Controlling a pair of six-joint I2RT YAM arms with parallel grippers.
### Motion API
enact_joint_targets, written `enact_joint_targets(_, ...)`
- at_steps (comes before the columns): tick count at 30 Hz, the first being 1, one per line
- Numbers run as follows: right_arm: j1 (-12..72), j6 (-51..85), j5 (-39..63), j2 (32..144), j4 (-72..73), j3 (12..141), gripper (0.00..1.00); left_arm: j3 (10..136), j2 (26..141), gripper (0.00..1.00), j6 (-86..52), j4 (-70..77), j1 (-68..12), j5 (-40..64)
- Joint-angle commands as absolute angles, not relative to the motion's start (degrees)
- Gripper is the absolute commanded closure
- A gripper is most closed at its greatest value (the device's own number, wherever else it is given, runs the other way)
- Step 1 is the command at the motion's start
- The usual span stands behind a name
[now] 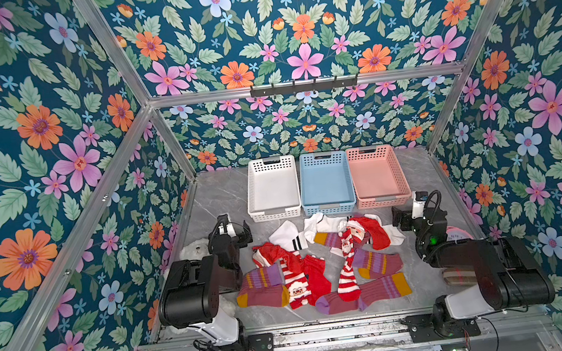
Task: Sort the socks into the basket by color
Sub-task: Pick up the sock at the center of the board.
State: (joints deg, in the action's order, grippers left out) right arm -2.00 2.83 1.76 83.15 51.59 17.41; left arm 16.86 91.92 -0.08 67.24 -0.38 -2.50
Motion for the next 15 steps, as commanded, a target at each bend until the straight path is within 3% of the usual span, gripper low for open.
enact_joint_targets(1, -2.02, 3.16, 0.64, 83.23, 52.03, 17.76, 0.01, 16.95, 91.81, 0.01, -0.24, 68.68, -0.44, -2.98)
enact_joint_targets(4, -1.3, 2.29, 0.4, 81.17, 48.36, 19.16, 0.01, 17.66, 91.32, 0.01, 0.0, 68.24, -1.13, -5.79)
enact_joint_targets(7, 1.18, 1.61, -5.36, 74.66, 34.95, 23.52, 0.01, 22.68, 85.59, 0.01, -0.42, 53.95, -1.94, -8.88)
enact_joint_targets(10, 3.8, 1.9, -10.96, 68.27, 33.0, 23.8, 0.01, 24.44, 77.29, 0.01, -0.62, 47.23, -3.38, -10.4)
enact_joint_targets(15, 4.43, 11.14, -2.2, 53.56, 11.31, 34.35, 0.01, 36.25, 65.68, 0.01, -5.83, 21.27, -10.06, -18.12)
